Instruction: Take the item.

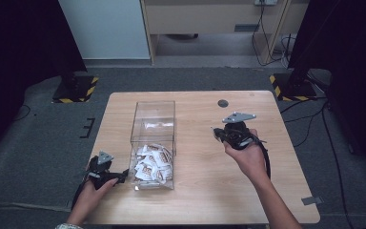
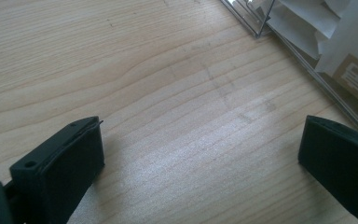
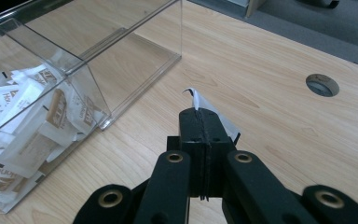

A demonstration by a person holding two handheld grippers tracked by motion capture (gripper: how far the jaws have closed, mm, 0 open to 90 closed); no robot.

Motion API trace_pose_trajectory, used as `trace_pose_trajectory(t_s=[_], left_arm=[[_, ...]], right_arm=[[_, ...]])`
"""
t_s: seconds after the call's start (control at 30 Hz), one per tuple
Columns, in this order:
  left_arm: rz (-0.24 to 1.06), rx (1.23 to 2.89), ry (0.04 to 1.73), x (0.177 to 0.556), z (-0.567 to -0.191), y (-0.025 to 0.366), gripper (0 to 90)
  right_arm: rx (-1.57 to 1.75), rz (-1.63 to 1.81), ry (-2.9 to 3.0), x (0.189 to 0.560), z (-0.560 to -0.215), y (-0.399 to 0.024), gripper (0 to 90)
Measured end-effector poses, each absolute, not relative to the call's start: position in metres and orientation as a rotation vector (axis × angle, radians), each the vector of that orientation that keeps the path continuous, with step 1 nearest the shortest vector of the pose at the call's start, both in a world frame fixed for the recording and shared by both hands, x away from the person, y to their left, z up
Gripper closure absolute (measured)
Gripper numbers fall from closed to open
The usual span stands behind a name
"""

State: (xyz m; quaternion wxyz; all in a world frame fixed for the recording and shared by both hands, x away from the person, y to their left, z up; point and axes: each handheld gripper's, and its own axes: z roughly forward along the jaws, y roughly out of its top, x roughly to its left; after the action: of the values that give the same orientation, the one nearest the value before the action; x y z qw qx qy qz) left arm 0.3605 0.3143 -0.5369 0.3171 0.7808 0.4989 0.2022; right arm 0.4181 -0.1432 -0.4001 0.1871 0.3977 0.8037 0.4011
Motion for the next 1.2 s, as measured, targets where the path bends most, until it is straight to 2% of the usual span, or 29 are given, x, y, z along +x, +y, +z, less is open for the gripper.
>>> trace_pose_trajectory(t_s=[0.8,1.2], left_arm=[[0.533,2.056,1.312,0.361,-0.537,0.314,0.0],[0.532,2.054,1.313,0.360,-0.537,0.314,0.0]], right_arm=[[1.231,1.079,2.215,0.435,-0.425,-0.175,89.7],[1.260,1.058,2.224,0.449,-0.445,-0.174,89.6]])
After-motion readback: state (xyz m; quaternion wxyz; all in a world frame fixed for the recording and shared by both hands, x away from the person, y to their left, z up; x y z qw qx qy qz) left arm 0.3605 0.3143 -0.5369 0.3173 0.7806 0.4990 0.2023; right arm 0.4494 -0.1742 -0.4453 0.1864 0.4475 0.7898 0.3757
